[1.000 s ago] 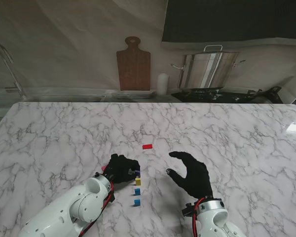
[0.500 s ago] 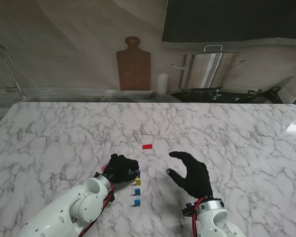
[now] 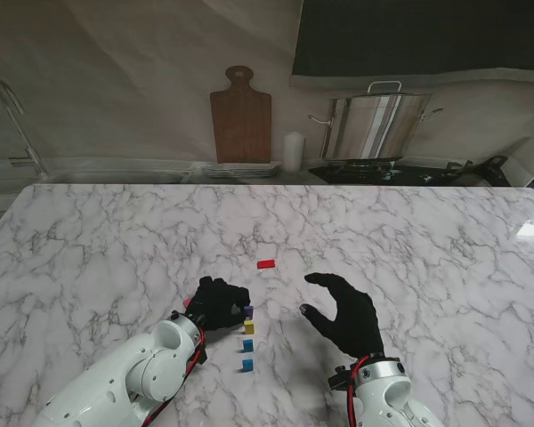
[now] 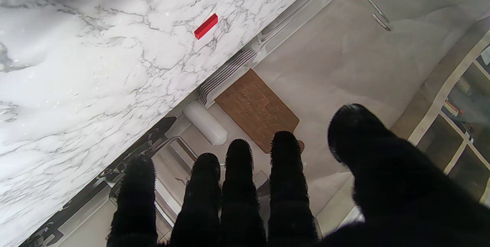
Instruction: Arrange dominoes in a row
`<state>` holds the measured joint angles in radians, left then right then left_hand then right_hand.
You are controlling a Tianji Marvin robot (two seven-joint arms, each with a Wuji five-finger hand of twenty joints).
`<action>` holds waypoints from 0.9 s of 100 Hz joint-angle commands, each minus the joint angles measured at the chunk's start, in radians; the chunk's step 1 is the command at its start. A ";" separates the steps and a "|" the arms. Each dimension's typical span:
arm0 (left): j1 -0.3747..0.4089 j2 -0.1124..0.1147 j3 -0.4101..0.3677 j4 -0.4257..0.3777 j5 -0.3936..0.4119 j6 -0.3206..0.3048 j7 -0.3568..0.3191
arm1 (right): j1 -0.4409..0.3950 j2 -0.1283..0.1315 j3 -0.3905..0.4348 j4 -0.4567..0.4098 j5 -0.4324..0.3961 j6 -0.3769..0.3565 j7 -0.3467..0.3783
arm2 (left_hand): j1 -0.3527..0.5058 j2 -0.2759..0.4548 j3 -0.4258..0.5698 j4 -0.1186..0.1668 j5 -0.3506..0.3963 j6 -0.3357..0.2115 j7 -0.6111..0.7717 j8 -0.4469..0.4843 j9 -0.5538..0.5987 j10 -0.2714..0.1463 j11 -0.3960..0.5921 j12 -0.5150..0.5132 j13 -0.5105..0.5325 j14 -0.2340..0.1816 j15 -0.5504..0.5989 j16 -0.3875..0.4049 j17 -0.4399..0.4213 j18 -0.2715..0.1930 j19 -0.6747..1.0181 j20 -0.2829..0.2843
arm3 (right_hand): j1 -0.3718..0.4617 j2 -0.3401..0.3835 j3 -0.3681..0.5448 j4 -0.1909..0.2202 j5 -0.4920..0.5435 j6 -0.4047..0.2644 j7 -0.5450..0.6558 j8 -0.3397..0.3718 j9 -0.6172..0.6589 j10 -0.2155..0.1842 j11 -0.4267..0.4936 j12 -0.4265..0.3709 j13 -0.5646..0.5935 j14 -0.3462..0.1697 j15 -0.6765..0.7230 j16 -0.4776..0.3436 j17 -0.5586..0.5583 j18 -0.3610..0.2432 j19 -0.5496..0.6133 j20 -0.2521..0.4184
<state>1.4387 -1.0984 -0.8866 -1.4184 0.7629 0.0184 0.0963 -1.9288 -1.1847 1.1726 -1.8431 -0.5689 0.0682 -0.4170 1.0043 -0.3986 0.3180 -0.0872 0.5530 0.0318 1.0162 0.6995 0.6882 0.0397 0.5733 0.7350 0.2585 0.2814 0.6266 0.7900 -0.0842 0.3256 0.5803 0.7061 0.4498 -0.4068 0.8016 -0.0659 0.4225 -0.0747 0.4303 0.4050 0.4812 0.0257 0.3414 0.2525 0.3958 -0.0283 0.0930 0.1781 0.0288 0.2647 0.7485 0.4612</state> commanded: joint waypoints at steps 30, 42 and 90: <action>-0.008 -0.006 0.014 0.017 0.009 0.004 0.011 | -0.006 -0.001 0.002 -0.004 0.000 0.005 0.003 | 0.015 -0.029 0.010 0.020 0.003 -0.019 0.118 -0.068 0.016 -0.014 0.012 0.031 -0.013 0.015 0.016 0.011 -0.014 0.002 -0.006 0.029 | -0.004 0.012 0.005 0.022 0.009 0.007 0.003 0.014 0.007 0.003 0.012 0.005 -0.005 -0.004 0.009 0.008 0.000 0.000 0.010 0.014; -0.010 -0.006 0.019 0.021 0.008 0.007 0.012 | -0.006 -0.001 0.003 -0.004 0.001 0.005 0.003 | 0.014 -0.031 0.011 0.021 0.001 -0.020 0.121 -0.076 0.013 -0.010 0.010 0.029 -0.014 0.016 0.017 0.012 -0.014 0.002 -0.004 0.028 | -0.005 0.012 0.005 0.022 0.009 0.007 0.003 0.014 0.008 0.002 0.012 0.005 -0.004 -0.004 0.010 0.008 0.000 0.000 0.010 0.014; -0.005 -0.004 0.013 0.009 0.001 0.011 -0.008 | -0.006 -0.001 0.003 -0.004 0.001 0.005 0.006 | 0.002 -0.041 0.029 0.019 -0.028 0.015 -0.024 -0.034 -0.048 0.008 0.027 -0.041 -0.035 0.020 0.010 0.009 -0.016 -0.003 -0.009 0.013 | -0.005 0.010 0.005 0.022 0.009 0.007 0.003 0.014 0.008 0.003 0.012 0.005 -0.003 -0.004 0.009 0.008 0.000 0.001 0.010 0.014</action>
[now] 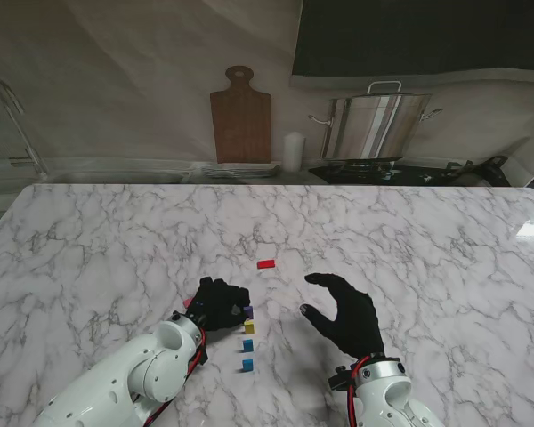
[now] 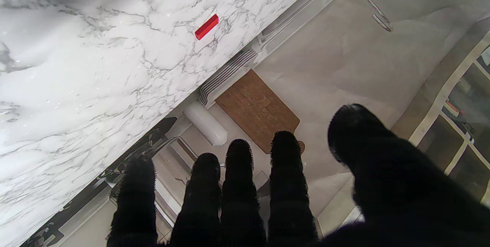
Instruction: Arrange dominoes in a row
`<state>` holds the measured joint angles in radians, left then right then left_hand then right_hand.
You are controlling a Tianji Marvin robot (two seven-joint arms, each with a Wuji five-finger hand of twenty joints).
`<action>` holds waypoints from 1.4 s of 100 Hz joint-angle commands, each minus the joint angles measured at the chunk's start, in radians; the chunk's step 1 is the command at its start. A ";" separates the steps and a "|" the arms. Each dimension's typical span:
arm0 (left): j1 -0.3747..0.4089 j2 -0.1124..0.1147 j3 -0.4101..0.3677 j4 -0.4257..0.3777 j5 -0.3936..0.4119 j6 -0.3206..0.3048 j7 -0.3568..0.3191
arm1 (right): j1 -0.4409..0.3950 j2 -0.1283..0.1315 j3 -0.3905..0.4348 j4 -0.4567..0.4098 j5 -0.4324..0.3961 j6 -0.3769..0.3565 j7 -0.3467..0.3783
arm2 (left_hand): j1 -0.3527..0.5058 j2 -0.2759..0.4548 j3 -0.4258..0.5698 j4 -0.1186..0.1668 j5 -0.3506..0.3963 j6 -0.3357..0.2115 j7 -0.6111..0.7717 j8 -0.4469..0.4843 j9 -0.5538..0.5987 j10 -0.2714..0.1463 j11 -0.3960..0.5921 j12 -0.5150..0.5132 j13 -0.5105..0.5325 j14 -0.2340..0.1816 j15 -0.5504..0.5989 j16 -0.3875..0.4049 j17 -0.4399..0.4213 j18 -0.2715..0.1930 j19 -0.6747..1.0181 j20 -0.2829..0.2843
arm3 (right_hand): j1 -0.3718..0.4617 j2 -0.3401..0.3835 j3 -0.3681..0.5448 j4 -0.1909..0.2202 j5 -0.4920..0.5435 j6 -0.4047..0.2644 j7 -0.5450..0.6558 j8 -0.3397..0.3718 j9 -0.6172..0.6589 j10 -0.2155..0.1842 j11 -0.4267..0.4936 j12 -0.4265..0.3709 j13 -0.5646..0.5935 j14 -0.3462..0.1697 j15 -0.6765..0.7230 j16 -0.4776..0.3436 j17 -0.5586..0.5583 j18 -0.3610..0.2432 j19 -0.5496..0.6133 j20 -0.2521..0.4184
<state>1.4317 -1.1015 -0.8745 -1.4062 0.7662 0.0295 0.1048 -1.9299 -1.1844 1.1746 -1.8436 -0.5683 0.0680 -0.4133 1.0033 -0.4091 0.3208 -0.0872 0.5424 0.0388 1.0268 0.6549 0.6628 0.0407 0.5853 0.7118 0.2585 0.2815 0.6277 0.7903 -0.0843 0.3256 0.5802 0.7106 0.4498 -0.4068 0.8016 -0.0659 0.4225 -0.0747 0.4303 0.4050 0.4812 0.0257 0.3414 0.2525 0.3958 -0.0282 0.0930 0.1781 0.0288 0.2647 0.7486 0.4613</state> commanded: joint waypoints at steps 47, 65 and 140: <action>0.008 0.006 -0.007 -0.013 0.006 -0.006 -0.039 | -0.004 -0.001 0.000 -0.002 0.000 0.005 0.003 | -0.037 -0.017 0.086 0.015 -0.001 0.050 -0.322 -0.067 -0.064 0.013 -0.002 -0.138 -0.051 0.022 -0.006 0.002 -0.019 -0.004 -0.035 0.016 | -0.006 0.010 0.004 0.021 0.009 0.007 0.003 0.014 0.008 0.001 0.012 0.005 -0.004 -0.003 0.009 0.008 0.000 0.000 0.009 0.013; 0.012 0.008 -0.011 -0.018 0.011 -0.005 -0.045 | -0.003 -0.001 -0.001 -0.002 0.001 0.005 0.003 | -0.061 -0.011 0.126 0.015 -0.004 0.058 -0.375 -0.076 -0.075 0.017 -0.014 -0.148 -0.057 0.023 -0.012 0.000 -0.019 -0.005 -0.041 0.017 | -0.006 0.010 0.004 0.021 0.009 0.007 0.003 0.014 0.008 0.002 0.012 0.005 -0.003 -0.004 0.009 0.008 0.000 0.001 0.009 0.013; 0.052 0.037 -0.075 -0.070 0.083 -0.049 -0.125 | -0.003 -0.001 0.000 -0.004 0.004 0.006 0.004 | -0.173 -0.046 0.275 0.029 -0.073 0.132 -0.581 -0.161 -0.179 0.038 -0.100 -0.202 -0.105 0.030 -0.095 -0.049 -0.025 -0.009 -0.107 0.023 | -0.005 0.005 0.007 0.021 0.009 0.008 0.003 0.014 0.007 0.002 0.012 0.005 -0.003 -0.003 0.009 0.008 0.001 0.001 0.009 0.013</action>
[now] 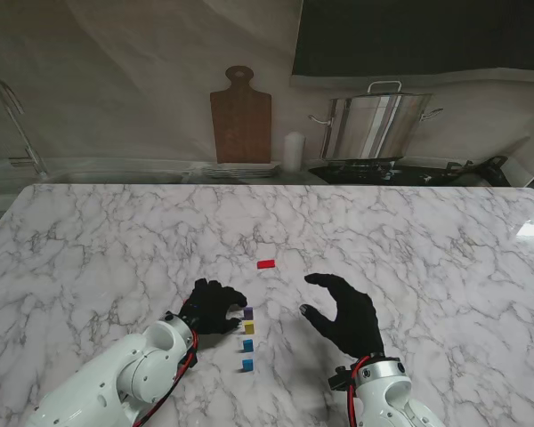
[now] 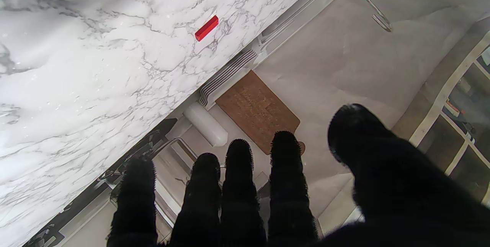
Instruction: Arrange dominoes in a row
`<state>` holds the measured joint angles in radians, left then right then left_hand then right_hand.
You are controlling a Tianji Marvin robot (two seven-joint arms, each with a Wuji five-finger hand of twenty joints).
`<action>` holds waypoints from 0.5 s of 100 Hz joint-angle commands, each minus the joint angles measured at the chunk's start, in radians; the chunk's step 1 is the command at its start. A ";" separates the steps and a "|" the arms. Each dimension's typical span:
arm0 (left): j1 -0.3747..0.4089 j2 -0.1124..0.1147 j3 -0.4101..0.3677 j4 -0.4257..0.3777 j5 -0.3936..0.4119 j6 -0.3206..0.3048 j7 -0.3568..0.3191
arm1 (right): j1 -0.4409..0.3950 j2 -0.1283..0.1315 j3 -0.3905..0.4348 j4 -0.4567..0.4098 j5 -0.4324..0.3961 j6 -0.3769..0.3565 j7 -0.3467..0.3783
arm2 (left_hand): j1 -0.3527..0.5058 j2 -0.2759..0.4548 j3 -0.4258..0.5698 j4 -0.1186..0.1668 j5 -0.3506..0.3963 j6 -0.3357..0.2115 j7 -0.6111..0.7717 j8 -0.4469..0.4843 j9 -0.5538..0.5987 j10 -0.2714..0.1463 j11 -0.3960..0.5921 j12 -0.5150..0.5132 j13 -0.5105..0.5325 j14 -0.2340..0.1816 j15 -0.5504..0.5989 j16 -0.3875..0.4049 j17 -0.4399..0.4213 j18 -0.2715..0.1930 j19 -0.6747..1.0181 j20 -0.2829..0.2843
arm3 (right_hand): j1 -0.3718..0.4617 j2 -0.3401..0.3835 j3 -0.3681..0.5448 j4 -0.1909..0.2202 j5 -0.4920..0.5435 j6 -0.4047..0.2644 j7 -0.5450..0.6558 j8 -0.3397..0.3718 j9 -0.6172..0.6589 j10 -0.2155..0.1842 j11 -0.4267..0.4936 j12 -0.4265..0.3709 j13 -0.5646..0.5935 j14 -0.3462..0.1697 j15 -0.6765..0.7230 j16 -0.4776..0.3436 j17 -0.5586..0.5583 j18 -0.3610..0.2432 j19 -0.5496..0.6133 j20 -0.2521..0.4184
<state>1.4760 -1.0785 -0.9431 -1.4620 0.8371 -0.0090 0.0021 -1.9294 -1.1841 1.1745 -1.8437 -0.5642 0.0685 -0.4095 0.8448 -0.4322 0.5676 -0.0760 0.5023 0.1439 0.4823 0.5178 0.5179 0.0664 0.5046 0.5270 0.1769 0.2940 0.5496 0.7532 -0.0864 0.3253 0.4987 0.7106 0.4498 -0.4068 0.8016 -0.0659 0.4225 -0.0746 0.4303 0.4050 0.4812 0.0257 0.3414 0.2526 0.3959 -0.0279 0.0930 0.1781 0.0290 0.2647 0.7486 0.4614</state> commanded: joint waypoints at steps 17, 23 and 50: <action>0.020 0.021 -0.037 -0.033 0.036 -0.021 -0.051 | -0.004 -0.001 0.000 -0.004 -0.001 0.005 0.001 | -0.011 -0.009 0.017 0.017 -0.060 0.038 -0.100 -0.047 -0.076 0.025 -0.047 -0.030 -0.034 0.018 -0.042 -0.028 -0.024 -0.010 -0.045 0.027 | -0.005 0.004 0.008 0.021 0.008 0.008 0.003 0.014 0.008 0.002 0.012 0.005 -0.003 -0.003 0.009 0.008 0.001 0.001 0.009 0.014; 0.019 0.022 -0.044 -0.034 0.038 -0.020 -0.055 | -0.005 -0.001 0.000 -0.004 -0.001 0.005 0.001 | -0.007 0.001 0.009 0.018 -0.063 0.033 -0.112 -0.050 -0.084 0.029 -0.058 -0.036 -0.036 0.022 -0.054 -0.036 -0.024 -0.010 -0.050 0.027 | -0.005 0.005 0.008 0.021 0.010 0.007 0.003 0.014 0.008 0.002 0.012 0.005 -0.002 -0.004 0.010 0.008 0.000 0.001 0.008 0.013; -0.087 0.008 0.013 0.027 0.000 0.020 -0.041 | -0.007 -0.001 0.006 -0.004 0.002 0.008 0.005 | 0.021 0.061 -0.051 0.025 -0.075 -0.006 -0.130 -0.047 -0.108 0.047 -0.114 -0.077 -0.018 0.034 -0.128 -0.099 -0.017 -0.013 -0.055 0.031 | -0.005 0.007 0.008 0.021 0.010 0.007 0.004 0.014 0.008 0.003 0.012 0.005 -0.002 -0.003 0.010 0.008 0.000 0.001 0.008 0.014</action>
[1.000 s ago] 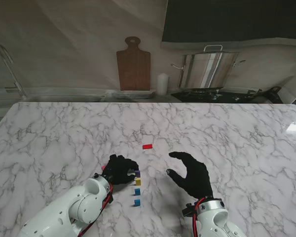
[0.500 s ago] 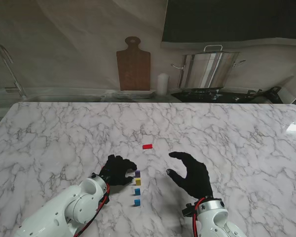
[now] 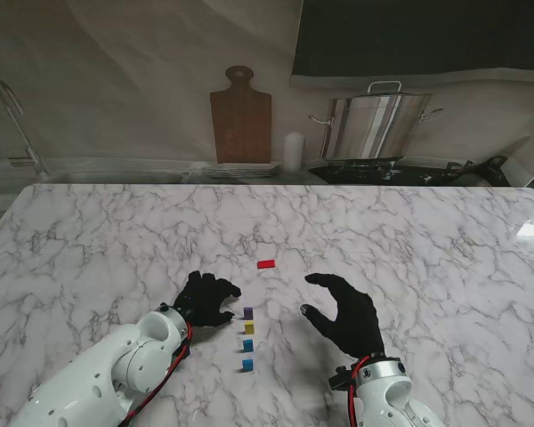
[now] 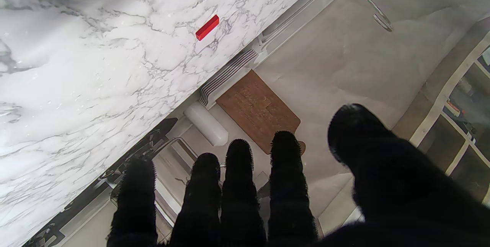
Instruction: Arrange dominoes in a row
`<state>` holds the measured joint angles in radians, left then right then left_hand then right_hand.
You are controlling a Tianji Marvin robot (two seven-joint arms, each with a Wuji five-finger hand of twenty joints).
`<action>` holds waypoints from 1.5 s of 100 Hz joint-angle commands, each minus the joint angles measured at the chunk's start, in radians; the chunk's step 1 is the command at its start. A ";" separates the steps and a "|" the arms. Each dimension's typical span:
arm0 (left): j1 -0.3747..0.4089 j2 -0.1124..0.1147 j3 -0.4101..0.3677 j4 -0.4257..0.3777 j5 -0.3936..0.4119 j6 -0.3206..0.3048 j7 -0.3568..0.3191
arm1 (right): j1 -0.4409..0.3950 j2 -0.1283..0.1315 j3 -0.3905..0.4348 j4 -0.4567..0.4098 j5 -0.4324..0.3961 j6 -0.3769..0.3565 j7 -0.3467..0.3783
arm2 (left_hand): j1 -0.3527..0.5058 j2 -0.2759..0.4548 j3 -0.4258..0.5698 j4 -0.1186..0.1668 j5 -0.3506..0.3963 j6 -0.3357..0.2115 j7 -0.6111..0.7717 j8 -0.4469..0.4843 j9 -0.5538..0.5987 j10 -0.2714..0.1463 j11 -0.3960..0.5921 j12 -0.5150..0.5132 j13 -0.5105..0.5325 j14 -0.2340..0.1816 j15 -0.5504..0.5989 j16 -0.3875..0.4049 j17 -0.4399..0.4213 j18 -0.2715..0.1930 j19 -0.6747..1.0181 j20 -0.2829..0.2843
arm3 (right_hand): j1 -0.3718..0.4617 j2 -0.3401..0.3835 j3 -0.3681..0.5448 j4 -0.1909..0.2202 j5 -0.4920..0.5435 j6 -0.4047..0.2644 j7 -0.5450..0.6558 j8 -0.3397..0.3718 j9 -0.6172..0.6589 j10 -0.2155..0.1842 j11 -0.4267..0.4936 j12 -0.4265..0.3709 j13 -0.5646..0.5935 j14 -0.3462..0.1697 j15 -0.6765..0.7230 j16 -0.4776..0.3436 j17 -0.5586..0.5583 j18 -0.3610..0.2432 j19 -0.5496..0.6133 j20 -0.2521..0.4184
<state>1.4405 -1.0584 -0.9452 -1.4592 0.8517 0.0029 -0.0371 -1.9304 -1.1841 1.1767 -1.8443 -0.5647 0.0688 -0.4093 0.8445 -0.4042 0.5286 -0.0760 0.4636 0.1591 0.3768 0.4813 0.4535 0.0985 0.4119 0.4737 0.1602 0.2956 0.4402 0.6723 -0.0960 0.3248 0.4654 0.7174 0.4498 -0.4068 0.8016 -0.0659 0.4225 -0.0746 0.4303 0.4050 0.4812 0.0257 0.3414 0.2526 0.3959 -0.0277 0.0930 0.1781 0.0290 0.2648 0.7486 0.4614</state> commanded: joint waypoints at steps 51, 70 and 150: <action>-0.354 -0.088 0.295 0.264 -0.156 0.079 0.081 | -0.002 -0.003 0.023 -0.001 0.037 0.013 0.022 | 0.043 0.075 -0.071 0.033 -0.113 -0.115 -0.093 -0.053 -0.134 0.024 -0.067 -0.060 -0.027 0.035 -0.052 -0.051 -0.013 -0.015 -0.048 0.000 | -0.003 0.007 0.009 0.021 0.010 0.007 0.004 0.014 0.008 0.004 0.013 0.006 -0.001 -0.003 0.010 0.009 0.002 0.000 0.010 0.014; -0.425 -0.112 0.372 0.334 -0.177 0.072 0.098 | -0.005 -0.004 0.030 -0.005 0.045 0.014 0.024 | 0.052 0.079 -0.076 0.033 -0.113 -0.135 -0.097 -0.061 -0.145 0.023 -0.074 -0.065 -0.033 0.033 -0.057 -0.056 -0.014 -0.014 -0.058 -0.001 | -0.002 0.007 0.010 0.021 0.011 0.009 0.005 0.014 0.009 0.002 0.014 0.006 0.000 -0.004 0.011 0.009 0.002 0.000 0.010 0.014; -0.511 -0.130 0.490 0.401 -0.197 0.148 0.032 | -0.012 -0.007 0.045 -0.016 0.057 0.020 0.020 | 0.167 0.158 -0.198 0.026 0.091 -0.069 0.006 -0.024 -0.179 0.064 -0.099 -0.071 -0.088 0.024 -0.057 -0.048 -0.018 -0.023 -0.106 0.033 | -0.004 0.008 0.009 0.021 0.011 0.007 0.005 0.014 0.008 0.003 0.013 0.006 0.003 -0.001 0.011 0.009 0.002 0.001 0.010 0.014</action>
<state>0.9254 -1.1944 -0.4536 -1.0517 0.6502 0.1439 0.0153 -1.9363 -1.1879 1.2203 -1.8546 -0.5095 0.0827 -0.3886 0.9574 -0.2787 0.3672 -0.0653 0.4708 0.0708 0.2739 0.3794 0.3183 0.1433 0.3237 0.4148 0.0970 0.3069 0.3839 0.6189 -0.0976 0.3136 0.3912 0.7182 0.4498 -0.4068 0.8016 -0.0659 0.4226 -0.0745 0.4303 0.4050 0.4812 0.0258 0.3414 0.2526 0.3960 -0.0269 0.0930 0.1781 0.0295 0.2648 0.7486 0.4614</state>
